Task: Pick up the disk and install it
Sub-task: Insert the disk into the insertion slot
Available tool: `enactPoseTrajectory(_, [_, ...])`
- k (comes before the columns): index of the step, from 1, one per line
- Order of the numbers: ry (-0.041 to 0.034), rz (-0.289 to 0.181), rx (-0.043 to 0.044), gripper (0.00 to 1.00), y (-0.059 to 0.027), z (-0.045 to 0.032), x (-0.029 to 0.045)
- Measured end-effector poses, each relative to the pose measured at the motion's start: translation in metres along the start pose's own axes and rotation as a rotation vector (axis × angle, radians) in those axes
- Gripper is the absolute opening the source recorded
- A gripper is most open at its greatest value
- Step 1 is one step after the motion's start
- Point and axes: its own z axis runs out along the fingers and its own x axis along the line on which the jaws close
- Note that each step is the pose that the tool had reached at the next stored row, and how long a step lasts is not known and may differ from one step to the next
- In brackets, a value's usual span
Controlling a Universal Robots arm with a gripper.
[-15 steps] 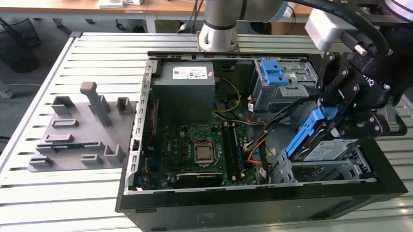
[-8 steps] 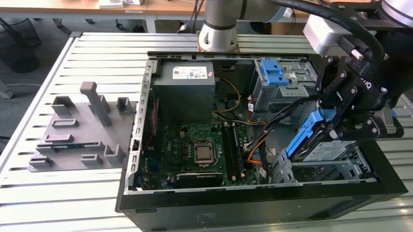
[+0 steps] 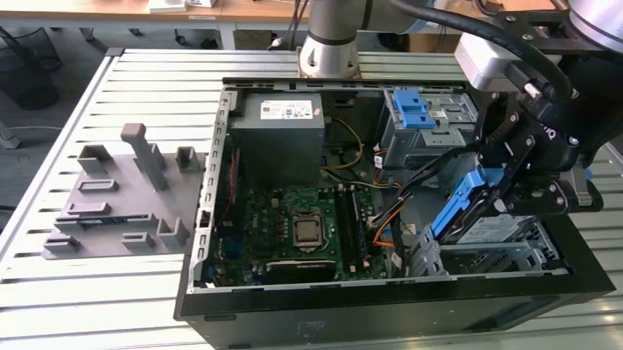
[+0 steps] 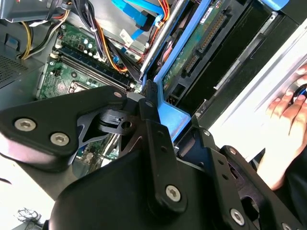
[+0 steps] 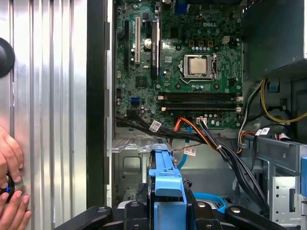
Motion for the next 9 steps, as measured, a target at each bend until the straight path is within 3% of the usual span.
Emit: enactPoseTrajectory(9, [0.0001,0.000,0.0000,0.36,0.0000,0.0064,0.0002])
